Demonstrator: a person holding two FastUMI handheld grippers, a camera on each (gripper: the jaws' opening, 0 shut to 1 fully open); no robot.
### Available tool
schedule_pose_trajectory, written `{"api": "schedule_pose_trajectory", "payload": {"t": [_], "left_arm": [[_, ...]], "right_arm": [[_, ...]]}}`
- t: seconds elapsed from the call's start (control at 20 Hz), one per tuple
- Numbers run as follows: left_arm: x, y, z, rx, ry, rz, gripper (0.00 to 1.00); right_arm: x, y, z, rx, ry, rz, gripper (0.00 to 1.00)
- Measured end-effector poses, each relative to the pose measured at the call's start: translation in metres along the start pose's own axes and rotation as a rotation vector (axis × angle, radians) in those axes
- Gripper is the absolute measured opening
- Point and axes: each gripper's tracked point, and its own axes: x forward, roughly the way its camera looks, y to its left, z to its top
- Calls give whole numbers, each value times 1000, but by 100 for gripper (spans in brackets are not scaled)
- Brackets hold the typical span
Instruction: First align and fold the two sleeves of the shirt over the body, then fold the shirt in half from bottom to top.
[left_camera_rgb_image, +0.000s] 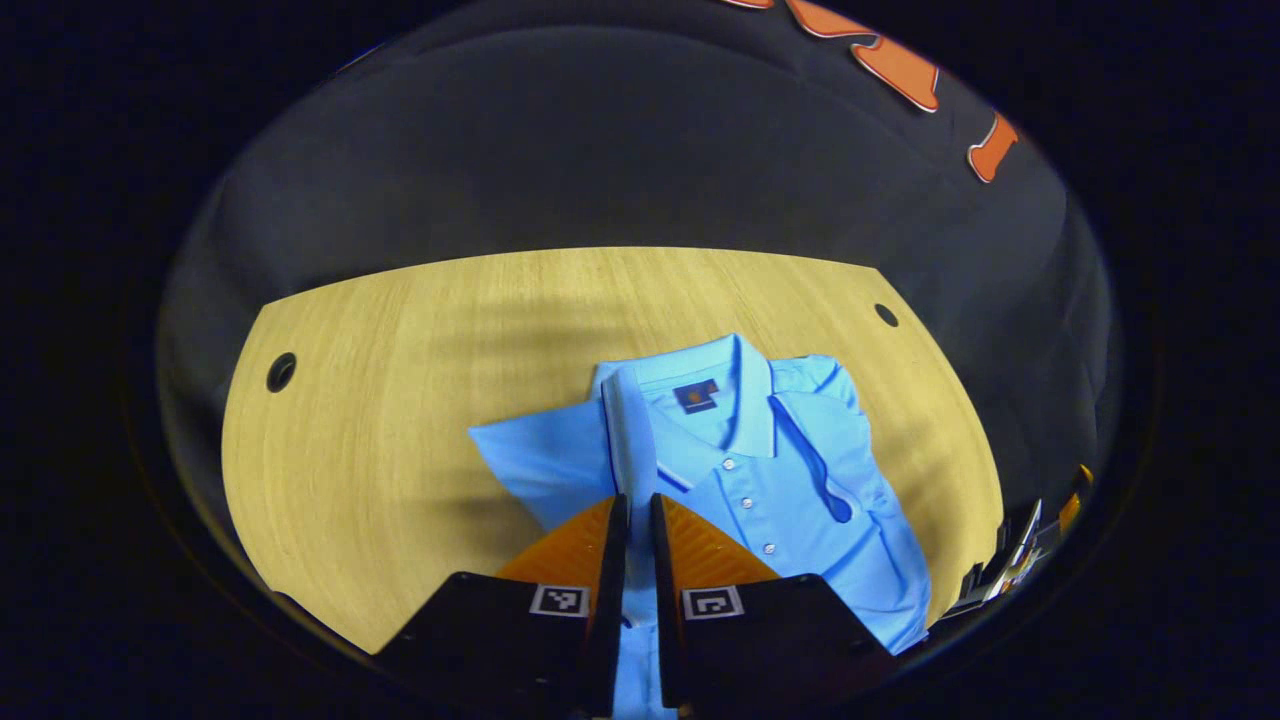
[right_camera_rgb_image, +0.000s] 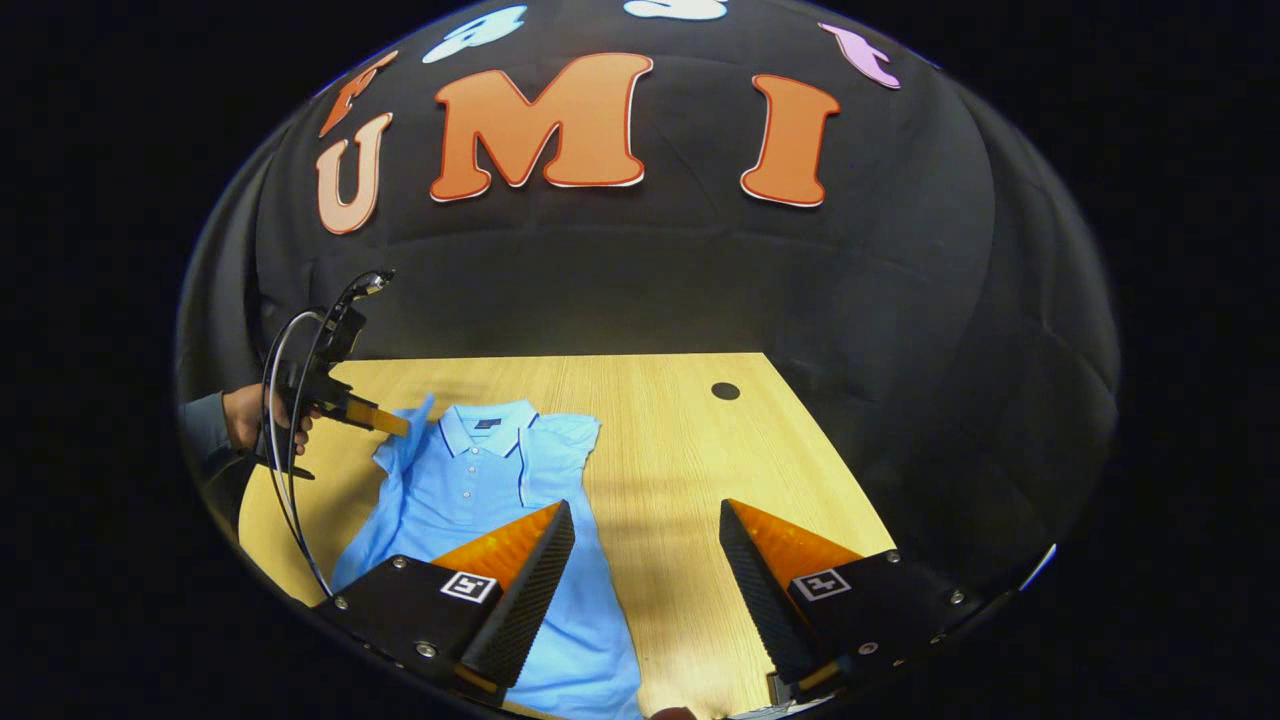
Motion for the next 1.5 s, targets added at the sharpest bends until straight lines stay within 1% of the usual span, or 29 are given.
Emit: {"api": "schedule_pose_trajectory", "payload": {"t": [0.05, 0.15, 0.2, 0.25, 0.3, 0.35, 0.4, 0.45, 0.6, 0.65, 0.7, 0.75, 0.8, 0.85, 0.9, 0.95, 1.0, 1.05, 1.15, 1.2, 1.3, 1.35, 1.5], "left_arm": [[2, -8, -1, -6, 0, -22, 20], [-1, -15, -2, -10, -3, -52, 26], [-4, -17, -2, -11, -6, -61, 36], [-8, -18, -4, -14, -9, -70, 41], [-11, -20, -8, -15, -12, -76, 48], [-16, -17, -10, -14, -19, -62, 65], [-21, -15, -15, -11, -24, -49, 65], [-29, -16, -20, -12, -28, -46, 66], [-57, -23, -40, -20, -54, -35, 89], [-66, -21, -49, -25, -57, -5, 97], [-74, -20, -57, -29, -67, 13, 97], [-83, -22, -65, -37, -75, 27, 98], [-92, -25, -74, -49, -84, 32, 94], [-100, -29, -84, -63, -85, 31, 98], [-110, -31, -97, -74, -80, 42, 94], [-118, -32, -109, -80, -77, 53, 98], [-125, -35, -122, -82, -71, 61, 98], [-131, -37, -136, -84, -60, 72, 94], [-145, -38, -169, -92, -33, 103, 96], [-151, -38, -184, -99, -23, 120, 99], [-163, -39, -210, -107, -14, 137, 100], [-169, -39, -224, -109, -6, 144, 99], [-185, -37, -265, -94, 22, 169, 100]], "right_arm": [[-4, -2, -1, 7, -2, -6, 92], [-7, -7, -3, 23, -1, -15, 92], [-8, -10, -6, 33, 4, -20, 92], [-9, -12, -7, 42, 7, -21, 92], [-9, -12, -8, 51, 9, -17, 92], [-9, -13, -10, 59, 11, -13, 89], [-8, -13, -13, 65, 17, -2, 92], [-9, -13, -18, 68, 25, 3, 92], [-12, -16, -31, 63, 46, 35, 92], [-14, -14, -37, 62, 58, 50, 92], [-15, -14, -42, 59, 66, 61, 89], [-17, -13, -47, 54, 72, 74, 92], [-18, -14, -54, 48, 80, 78, 92], [-19, -17, -62, 40, 96, 68, 92], [-20, -17, -71, 34, 110, 75, 92], [-24, -15, -77, 31, 121, 89, 92], [-26, -12, -83, 26, 128, 104, 92], [-29, -10, -89, 20, 136, 118, 92], [-37, -7, -109, 18, 165, 144, 92], [-41, -6, -122, 25, 197, 155, 92], [-47, -2, -140, 42, 228, 180, 92], [-50, 0, -148, 39, 240, 192, 93], [-58, 4, -171, -2, 263, 214, 92]]}}
